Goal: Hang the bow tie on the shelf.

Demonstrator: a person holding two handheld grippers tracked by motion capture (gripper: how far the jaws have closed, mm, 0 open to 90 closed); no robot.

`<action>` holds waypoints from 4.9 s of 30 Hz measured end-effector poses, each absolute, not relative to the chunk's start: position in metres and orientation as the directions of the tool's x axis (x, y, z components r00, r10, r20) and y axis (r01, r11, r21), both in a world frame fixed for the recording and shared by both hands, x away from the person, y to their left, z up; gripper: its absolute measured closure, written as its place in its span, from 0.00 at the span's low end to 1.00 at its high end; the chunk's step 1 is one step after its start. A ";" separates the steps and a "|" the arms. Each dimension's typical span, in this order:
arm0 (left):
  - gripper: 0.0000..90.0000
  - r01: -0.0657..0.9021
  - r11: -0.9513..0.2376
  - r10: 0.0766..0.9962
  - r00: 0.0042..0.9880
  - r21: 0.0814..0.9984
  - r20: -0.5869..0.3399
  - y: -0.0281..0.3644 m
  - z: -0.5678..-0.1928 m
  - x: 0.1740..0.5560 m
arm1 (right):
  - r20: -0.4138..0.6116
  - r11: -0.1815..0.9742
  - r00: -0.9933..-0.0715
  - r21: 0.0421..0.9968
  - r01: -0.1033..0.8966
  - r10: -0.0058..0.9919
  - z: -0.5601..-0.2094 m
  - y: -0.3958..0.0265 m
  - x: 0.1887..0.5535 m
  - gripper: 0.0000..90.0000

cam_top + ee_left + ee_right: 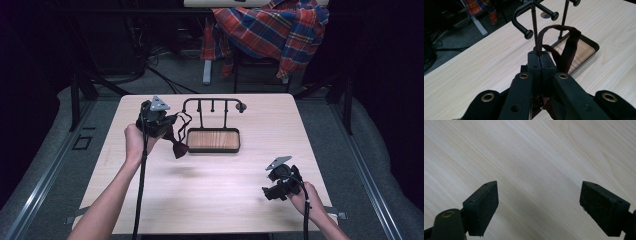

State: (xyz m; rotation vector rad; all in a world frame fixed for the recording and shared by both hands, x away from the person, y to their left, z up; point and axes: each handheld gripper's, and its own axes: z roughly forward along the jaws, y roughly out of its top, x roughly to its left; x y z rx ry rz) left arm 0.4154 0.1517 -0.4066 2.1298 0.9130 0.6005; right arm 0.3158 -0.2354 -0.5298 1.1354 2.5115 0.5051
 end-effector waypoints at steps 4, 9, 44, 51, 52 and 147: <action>0.99 0.414 -0.481 0.755 0.644 0.773 0.125 0.147 -0.405 0.419 | -0.158 0.619 -0.624 0.447 0.646 0.765 -0.531 -0.236 0.317 0.17; 0.99 0.413 -0.487 0.750 0.649 0.769 0.126 0.143 -0.403 0.422 | -0.162 0.621 -0.623 0.440 0.649 0.766 -0.532 -0.237 0.318 0.17; 0.99 0.428 -0.543 0.767 0.603 0.723 0.220 0.130 -0.397 0.453 | -0.159 0.610 -0.613 0.446 0.655 0.774 -0.531 -0.246 0.308 0.17; 0.99 0.445 -0.543 0.774 0.594 0.712 0.220 0.132 -0.402 0.462 | -0.159 0.613 -0.615 0.442 0.655 0.772 -0.532 -0.245 0.309 0.17; 0.99 0.447 -0.543 0.773 0.596 0.710 0.216 0.132 -0.403 0.463 | -0.155 0.612 -0.616 0.440 0.657 0.772 -0.532 -0.245 0.309 0.17; 0.15 0.563 -0.392 0.812 0.583 0.728 -0.014 0.168 -0.416 0.444 | -0.177 0.622 -0.618 0.448 0.642 0.766 -0.530 -0.241 0.305 0.17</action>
